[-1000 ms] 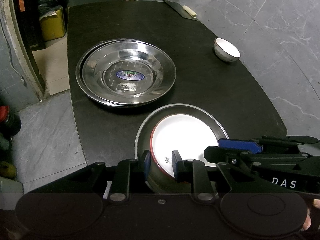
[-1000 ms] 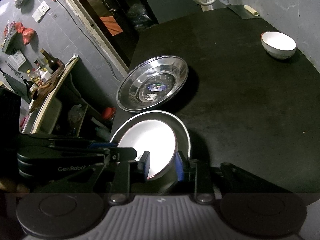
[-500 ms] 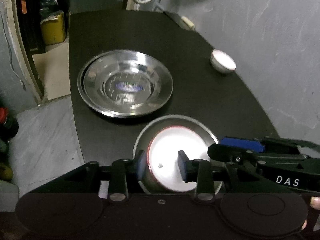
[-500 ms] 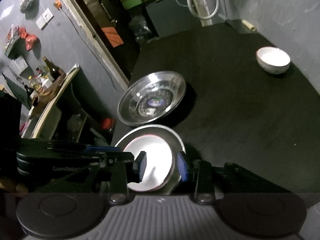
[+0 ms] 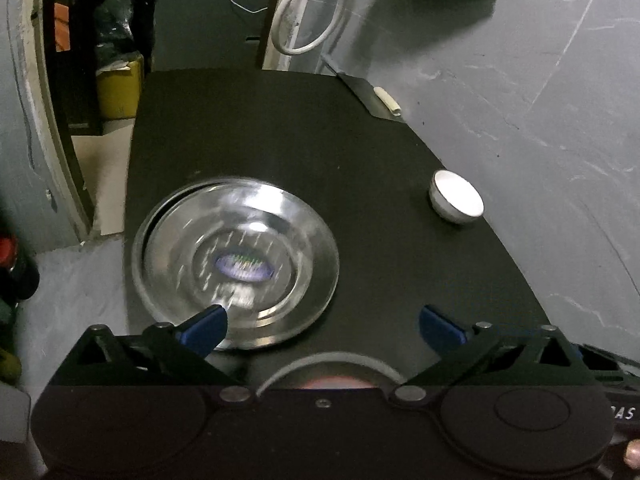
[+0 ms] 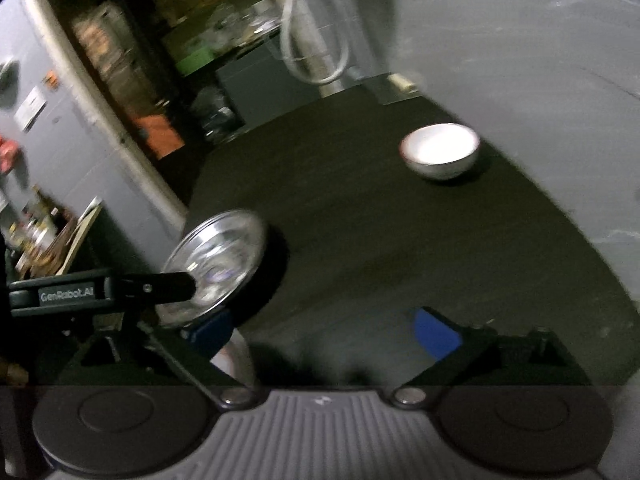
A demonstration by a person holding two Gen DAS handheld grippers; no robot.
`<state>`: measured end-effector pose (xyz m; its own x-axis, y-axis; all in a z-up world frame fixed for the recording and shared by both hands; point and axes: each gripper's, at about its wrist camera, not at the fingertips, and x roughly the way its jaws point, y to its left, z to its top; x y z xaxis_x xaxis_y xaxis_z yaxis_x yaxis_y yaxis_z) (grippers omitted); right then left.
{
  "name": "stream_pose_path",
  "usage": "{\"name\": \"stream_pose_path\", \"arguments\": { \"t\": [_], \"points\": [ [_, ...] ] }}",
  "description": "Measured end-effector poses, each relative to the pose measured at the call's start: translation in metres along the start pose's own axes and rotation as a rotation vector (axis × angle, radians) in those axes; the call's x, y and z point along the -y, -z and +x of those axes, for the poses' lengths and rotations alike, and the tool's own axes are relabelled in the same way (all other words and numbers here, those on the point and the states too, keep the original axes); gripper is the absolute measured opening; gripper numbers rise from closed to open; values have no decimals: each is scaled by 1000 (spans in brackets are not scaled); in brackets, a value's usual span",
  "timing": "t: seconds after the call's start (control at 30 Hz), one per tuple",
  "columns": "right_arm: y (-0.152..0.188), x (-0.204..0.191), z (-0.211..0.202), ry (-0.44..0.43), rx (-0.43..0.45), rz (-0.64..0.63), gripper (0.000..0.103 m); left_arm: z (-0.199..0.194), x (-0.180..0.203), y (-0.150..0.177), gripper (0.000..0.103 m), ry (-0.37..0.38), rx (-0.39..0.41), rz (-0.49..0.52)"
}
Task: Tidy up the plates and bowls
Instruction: 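Move both tools to the second white bowl and grip its rim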
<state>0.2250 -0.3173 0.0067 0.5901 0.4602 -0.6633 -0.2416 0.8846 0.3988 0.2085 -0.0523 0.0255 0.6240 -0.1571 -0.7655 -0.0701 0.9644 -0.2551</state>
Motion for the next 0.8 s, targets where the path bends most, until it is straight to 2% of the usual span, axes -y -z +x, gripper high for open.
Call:
{"name": "stream_pose_path", "arguments": {
  "t": [0.23, 0.43, 0.63, 0.8],
  "points": [
    [-25, 49, 22, 40, 15, 112, 103, 48, 27, -41, 102, 4, -7, 36],
    [-47, 72, 48, 70, 18, 126, 103, 95, 58, -77, 102, 16, -18, 74],
    [-67, 80, 69, 94, 60, 94, 103, 138, 86, -105, 102, 28, -28, 116],
    [-80, 81, 80, 113, 134, 96, 93, 167, 99, -121, 102, 37, -36, 142]
  ]
}}
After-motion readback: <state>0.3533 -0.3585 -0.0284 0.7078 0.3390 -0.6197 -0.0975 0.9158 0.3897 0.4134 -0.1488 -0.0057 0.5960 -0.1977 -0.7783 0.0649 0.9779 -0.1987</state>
